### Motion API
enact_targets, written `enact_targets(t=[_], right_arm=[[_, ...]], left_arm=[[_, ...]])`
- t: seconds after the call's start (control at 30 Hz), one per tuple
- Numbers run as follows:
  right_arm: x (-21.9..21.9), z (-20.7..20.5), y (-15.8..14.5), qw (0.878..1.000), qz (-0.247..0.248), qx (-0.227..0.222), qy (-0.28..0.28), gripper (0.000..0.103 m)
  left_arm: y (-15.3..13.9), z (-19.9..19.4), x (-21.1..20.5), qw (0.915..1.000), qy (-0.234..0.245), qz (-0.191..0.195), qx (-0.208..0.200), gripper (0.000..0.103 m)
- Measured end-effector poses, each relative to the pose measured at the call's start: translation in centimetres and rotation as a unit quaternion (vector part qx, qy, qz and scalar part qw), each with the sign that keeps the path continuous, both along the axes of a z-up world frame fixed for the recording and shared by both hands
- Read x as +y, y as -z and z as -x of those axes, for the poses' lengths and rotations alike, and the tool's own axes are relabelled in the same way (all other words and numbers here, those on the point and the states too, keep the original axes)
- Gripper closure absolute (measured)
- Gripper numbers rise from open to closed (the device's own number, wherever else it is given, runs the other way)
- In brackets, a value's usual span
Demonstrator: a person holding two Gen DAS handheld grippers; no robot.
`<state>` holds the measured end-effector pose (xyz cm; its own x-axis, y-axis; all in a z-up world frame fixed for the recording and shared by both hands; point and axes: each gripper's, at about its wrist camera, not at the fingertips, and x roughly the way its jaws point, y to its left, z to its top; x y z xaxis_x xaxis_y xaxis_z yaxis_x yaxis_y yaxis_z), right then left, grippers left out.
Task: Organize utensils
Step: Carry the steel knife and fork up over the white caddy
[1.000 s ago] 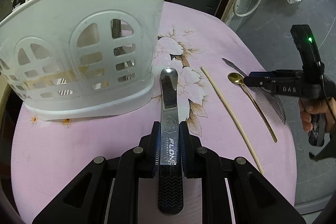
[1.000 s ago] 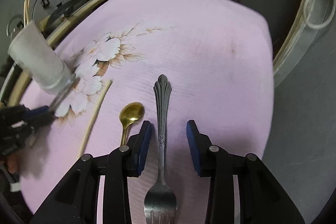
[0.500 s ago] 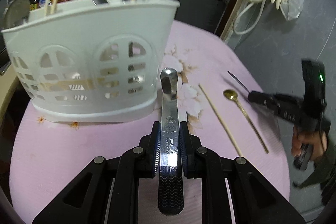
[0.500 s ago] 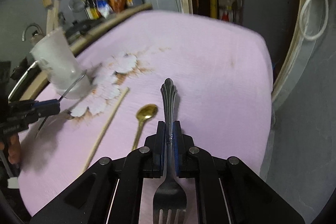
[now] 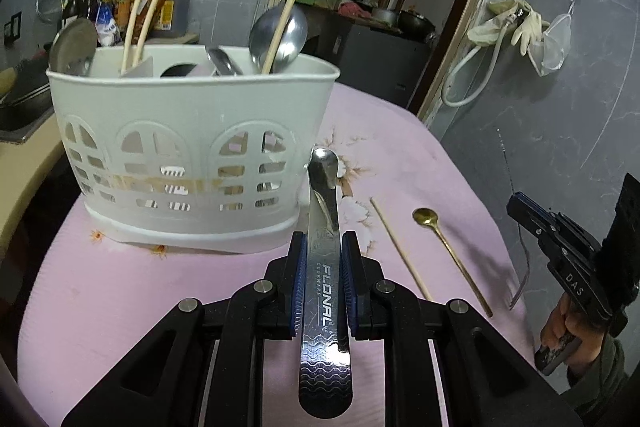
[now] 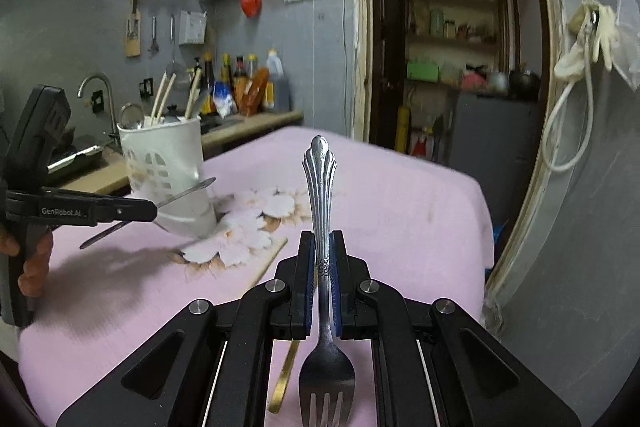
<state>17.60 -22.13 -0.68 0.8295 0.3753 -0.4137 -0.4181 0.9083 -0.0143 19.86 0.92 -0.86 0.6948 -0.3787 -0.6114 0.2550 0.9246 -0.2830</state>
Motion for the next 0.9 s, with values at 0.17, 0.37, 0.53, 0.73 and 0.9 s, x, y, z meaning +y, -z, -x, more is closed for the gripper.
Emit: enact_targets(t=[0.17,0.37,0.53,0.73,0.9], right_arm=[[0.2,0.6,-0.3,1.000,-0.001,-0.030,0.005,0.098],[0.0,1.9,-1.0,0.998,-0.012,-0.063,0.011,0.098],[0.1,2.4,-2.3,0.995,-0.032,-0.096,0.013,0.098],[0.4,2.4,-4.0,0.991,-0.055,-0.121,0.008,0.098],[1.0,2.1,-5.5,0.989,-0.059,-0.135,-0.001,0.098]], left_arm=[[-0.2,0.4,-0.4,0.9999,-0.003,-0.011,-0.013,0.089],[-0.6,0.8,-0.1,0.9995,-0.008,-0.004,-0.030,0.089],[-1.6,1.6,0.4,0.9979,-0.012,0.008,-0.064,0.089],[-3.3,2.9,0.9,0.9932,-0.006,0.020,-0.115,0.089],[-5.0,3.7,1.4,0.9878,-0.003,0.039,-0.151,0.089]])
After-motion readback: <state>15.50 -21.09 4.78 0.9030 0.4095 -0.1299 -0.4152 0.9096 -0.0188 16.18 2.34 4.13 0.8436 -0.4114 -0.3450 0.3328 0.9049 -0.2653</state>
